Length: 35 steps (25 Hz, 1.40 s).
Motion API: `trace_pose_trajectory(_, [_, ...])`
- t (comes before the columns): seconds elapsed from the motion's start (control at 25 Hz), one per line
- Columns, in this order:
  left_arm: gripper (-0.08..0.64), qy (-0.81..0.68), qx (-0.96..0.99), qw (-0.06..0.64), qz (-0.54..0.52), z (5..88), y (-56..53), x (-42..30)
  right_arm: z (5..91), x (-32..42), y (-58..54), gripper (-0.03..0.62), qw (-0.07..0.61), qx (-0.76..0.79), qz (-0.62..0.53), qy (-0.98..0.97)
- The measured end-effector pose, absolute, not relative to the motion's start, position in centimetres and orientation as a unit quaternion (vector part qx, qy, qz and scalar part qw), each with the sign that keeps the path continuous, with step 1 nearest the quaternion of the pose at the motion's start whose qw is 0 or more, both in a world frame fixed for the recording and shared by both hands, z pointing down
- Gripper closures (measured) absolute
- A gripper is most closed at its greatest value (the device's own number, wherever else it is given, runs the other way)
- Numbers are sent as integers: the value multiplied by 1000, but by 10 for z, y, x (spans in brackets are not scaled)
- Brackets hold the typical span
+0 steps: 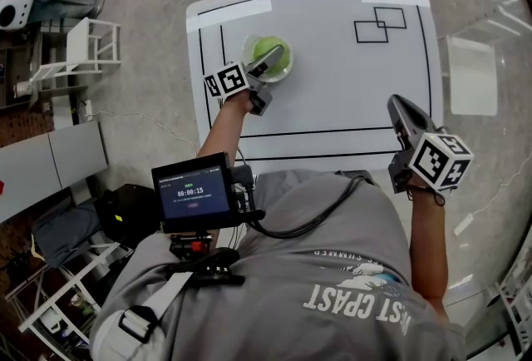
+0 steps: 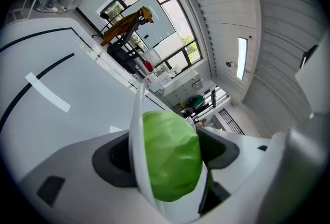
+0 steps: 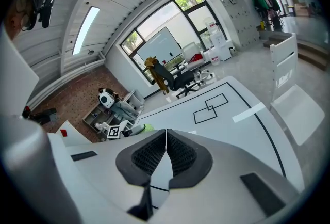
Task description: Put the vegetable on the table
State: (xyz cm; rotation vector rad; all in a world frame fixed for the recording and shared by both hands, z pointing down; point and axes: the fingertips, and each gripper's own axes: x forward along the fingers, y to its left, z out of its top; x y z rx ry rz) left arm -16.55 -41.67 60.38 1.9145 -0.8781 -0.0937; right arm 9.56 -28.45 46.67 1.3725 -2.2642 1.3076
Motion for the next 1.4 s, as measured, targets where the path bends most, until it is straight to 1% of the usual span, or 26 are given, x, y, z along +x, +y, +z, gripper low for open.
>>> trace_pose_trajectory(0.16, [213,-366,784,499,-49,604,-416,-168,470,94,-282,584,98,461,445,-761])
trace_pose_trajectory(0.32, [213,-365,791,489,-37,602,-416,-166,471,95,-282,584,97,463,445,-761])
trace_pose_trajectory(0.6, [213,-361,818,446,21,600,-412,-154,476,95,-282,584,94,463,446,-760])
trace_pose_trajectory(1.4, [204,-388,828,379,144,608,-412,-166,480,94,-285,584,95,460,442,-765])
